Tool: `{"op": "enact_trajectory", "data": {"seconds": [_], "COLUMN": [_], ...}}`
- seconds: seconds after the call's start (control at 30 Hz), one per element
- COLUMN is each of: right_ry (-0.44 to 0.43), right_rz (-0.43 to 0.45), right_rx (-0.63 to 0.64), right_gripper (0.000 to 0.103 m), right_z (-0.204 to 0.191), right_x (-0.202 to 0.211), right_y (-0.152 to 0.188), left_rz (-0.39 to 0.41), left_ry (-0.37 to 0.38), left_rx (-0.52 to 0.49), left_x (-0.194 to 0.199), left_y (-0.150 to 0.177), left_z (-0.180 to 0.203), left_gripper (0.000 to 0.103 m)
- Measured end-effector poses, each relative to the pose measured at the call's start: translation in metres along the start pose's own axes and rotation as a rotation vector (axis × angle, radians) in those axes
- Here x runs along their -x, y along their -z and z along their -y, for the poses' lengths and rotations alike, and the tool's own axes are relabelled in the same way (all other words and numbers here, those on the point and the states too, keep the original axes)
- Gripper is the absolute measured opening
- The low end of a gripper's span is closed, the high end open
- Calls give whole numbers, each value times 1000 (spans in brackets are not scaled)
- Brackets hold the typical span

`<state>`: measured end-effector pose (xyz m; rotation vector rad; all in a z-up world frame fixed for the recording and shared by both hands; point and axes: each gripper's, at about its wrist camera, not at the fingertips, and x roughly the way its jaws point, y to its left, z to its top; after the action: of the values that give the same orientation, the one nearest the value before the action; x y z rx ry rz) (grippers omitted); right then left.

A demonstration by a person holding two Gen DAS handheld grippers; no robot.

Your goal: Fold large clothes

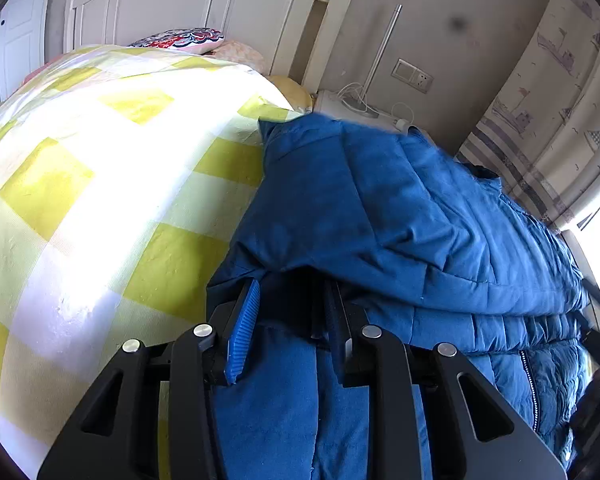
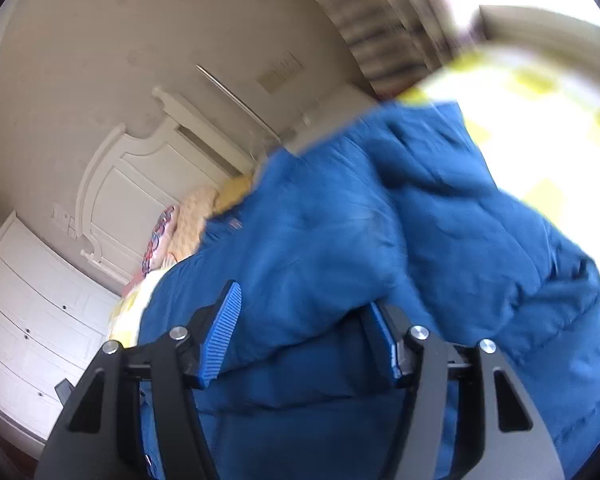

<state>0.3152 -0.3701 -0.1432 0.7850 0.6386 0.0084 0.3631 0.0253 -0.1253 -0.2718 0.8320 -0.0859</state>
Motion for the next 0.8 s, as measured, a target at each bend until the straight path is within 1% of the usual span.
{"op": "enact_trajectory", "data": {"seconds": [0.07,0.17,0.2,0.23,0.27,0.3,0.4,0.47,0.5,0.57,0.67,0.73,0.77,0.8], "right_ry": [-27,-26,-21,-27,-37,-42,-75,-98,-96,-78,11,18,27,50], "right_rz": [5,4,3,6,4,10,52,82,90,77,17,-40,-26,18], "right_rx": [-28,7,19,25,26,30,62,85,102,109,88,1,-40,-46], "right_gripper": [59,60,57,50,32,24,18,17,17,17,18,26,38,46], "right_z": [7,2,1,1,1,2,-9,-20,-25,-25,-7,12,17,17], "right_x": [-1,-4,-5,-5,-5,-6,12,30,37,44,34,29,37,47], "right_y": [2,1,2,3,3,1,6,8,9,14,24,29,27,26], "left_rz": [0,0,0,0,0,0,0,-1,0,0,0,0,0,-1], "left_ry": [5,6,6,6,8,8,9,9,9,10,9,10,11,11], "left_rx": [4,4,5,5,6,6,8,7,7,8,7,9,11,10], "left_x": [0,0,0,0,0,0,0,-1,-1,-1,-1,-1,-1,-2], "left_y": [0,0,0,0,0,0,0,-1,0,-1,0,0,-1,-1], "left_z": [-1,-2,-2,-2,-2,-2,-3,-4,-4,-4,-4,-4,-4,-4], "left_gripper": [22,22,22,22,22,22,22,22,22,22,22,23,23,23]}}
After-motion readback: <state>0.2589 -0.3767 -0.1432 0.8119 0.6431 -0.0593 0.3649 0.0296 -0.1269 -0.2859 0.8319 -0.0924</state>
